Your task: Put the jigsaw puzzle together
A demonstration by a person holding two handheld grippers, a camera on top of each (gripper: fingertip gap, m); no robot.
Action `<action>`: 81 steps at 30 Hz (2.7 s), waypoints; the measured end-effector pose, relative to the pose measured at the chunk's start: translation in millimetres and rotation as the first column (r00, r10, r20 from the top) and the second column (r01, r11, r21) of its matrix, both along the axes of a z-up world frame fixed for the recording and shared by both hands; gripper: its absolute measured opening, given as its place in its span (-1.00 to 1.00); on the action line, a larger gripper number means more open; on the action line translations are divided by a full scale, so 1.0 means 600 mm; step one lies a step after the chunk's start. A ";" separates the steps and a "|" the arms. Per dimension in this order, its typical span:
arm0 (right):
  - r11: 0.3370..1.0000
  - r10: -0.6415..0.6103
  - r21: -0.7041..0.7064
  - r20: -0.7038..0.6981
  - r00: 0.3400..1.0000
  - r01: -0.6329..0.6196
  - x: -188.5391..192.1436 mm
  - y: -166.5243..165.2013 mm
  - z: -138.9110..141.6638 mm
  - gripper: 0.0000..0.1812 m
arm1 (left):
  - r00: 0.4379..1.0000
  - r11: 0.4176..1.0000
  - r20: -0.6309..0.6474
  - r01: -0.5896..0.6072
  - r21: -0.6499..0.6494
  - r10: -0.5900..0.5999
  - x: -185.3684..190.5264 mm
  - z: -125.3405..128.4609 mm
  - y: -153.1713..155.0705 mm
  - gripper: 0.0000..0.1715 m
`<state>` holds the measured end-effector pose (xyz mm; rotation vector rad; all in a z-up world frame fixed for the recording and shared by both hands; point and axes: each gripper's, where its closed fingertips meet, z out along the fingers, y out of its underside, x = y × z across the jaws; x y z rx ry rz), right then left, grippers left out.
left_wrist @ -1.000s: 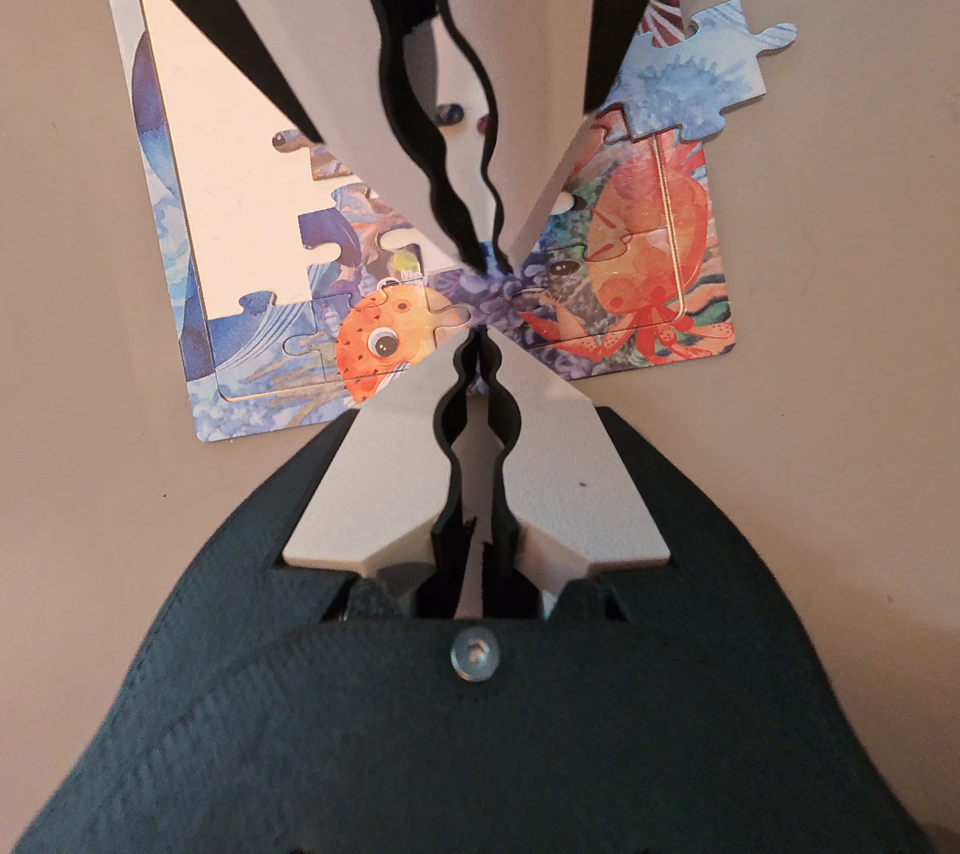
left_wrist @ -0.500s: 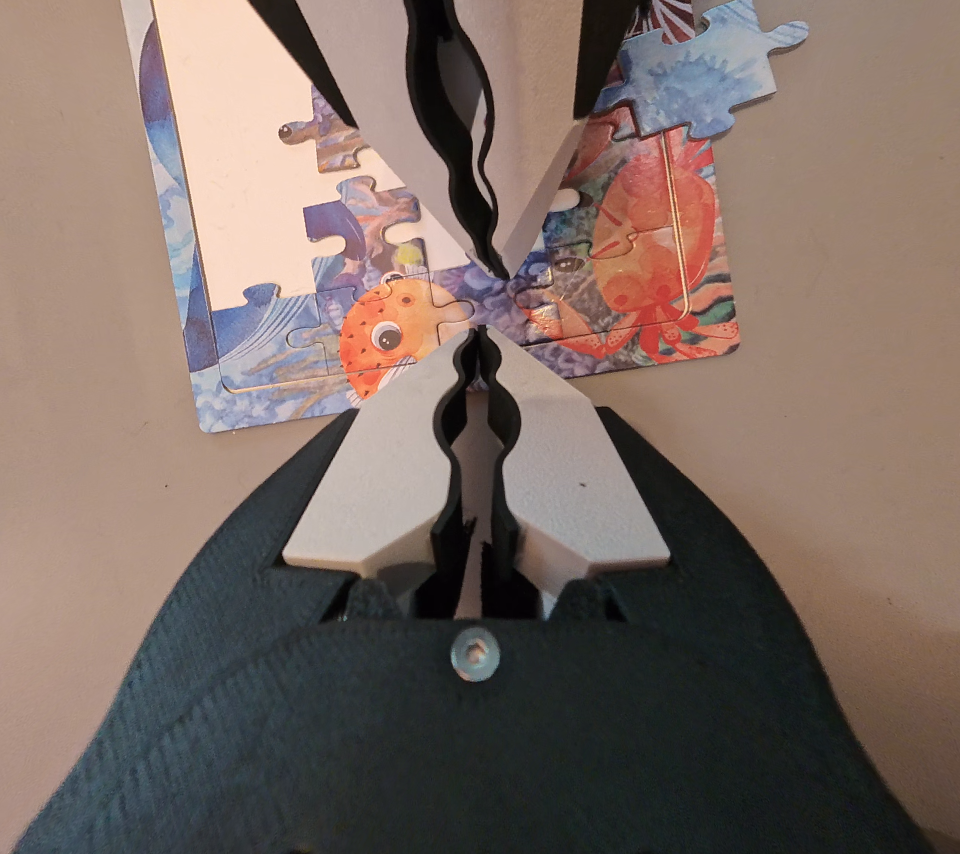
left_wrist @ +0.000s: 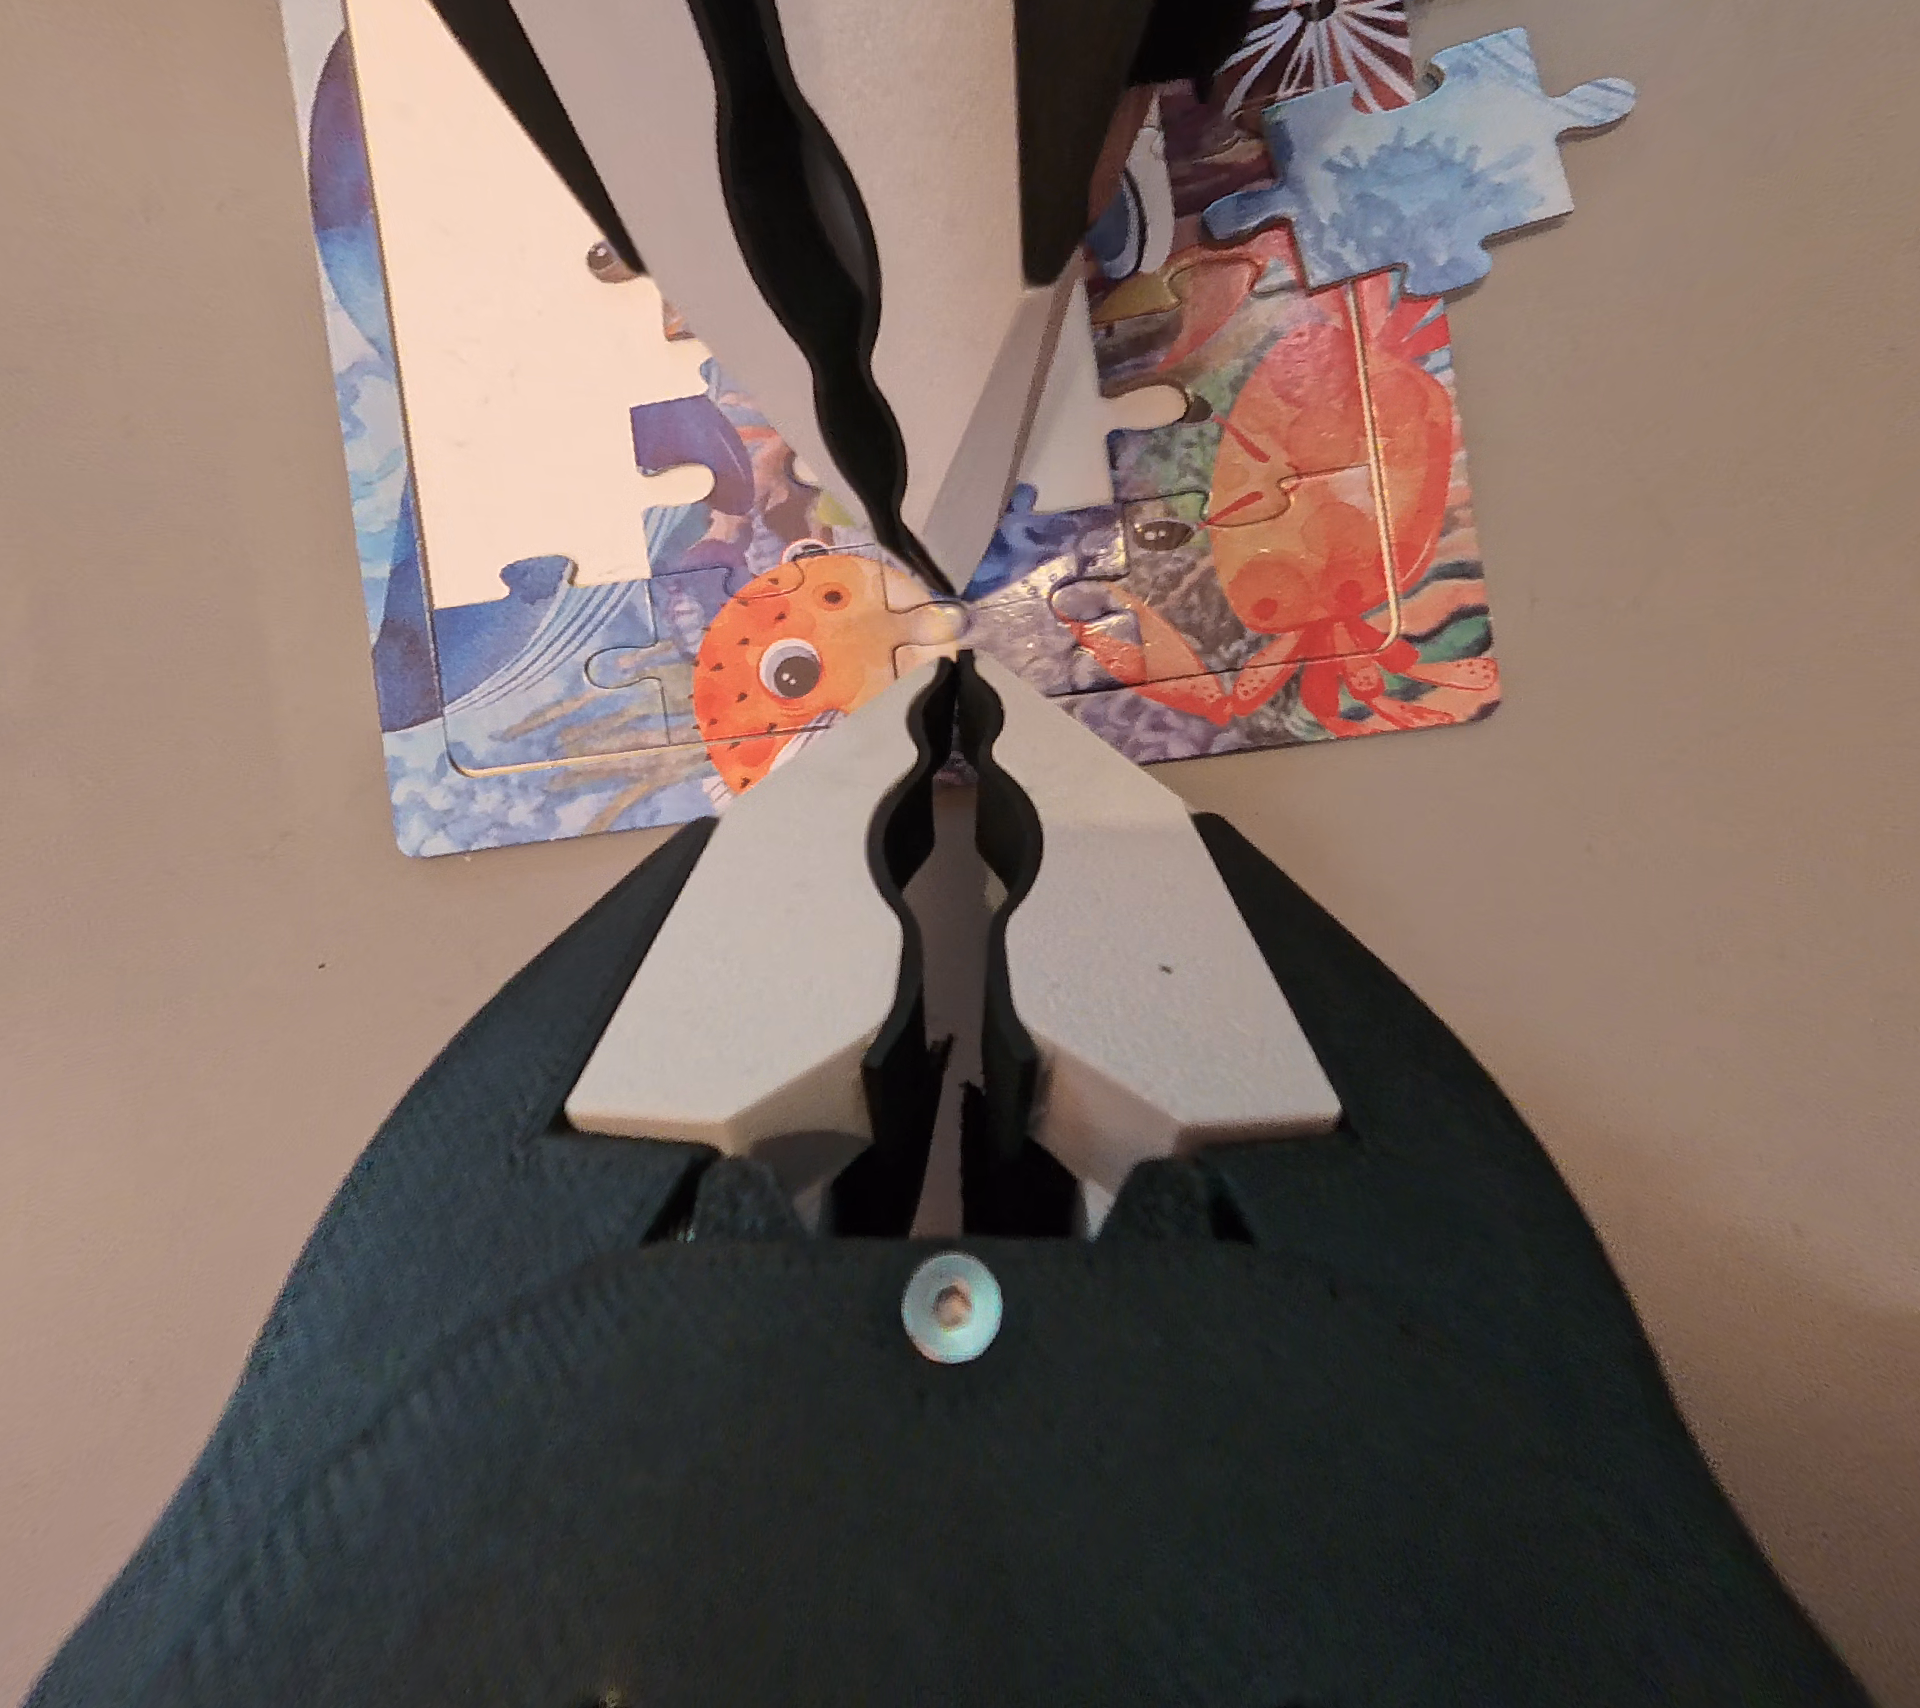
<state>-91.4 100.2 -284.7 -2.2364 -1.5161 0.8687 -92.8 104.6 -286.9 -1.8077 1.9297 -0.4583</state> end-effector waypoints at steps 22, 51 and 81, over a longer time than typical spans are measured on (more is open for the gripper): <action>0.997 -0.057 -0.050 -0.031 0.998 0.055 -0.003 0.003 0.000 -1.00 | 0.990 0.987 -0.027 0.134 -0.086 -0.136 0.001 0.001 -0.065 -1.00; 0.987 0.141 0.088 -0.040 0.989 -0.137 0.020 -0.082 0.005 -0.51 | 0.999 0.999 0.028 0.036 -0.024 -0.035 0.007 0.007 -0.044 -0.97; 0.935 0.185 0.296 0.063 0.981 -0.195 0.026 -0.106 -0.007 -0.31 | 0.996 0.996 0.093 0.006 0.091 -0.015 0.003 0.007 -0.117 -0.27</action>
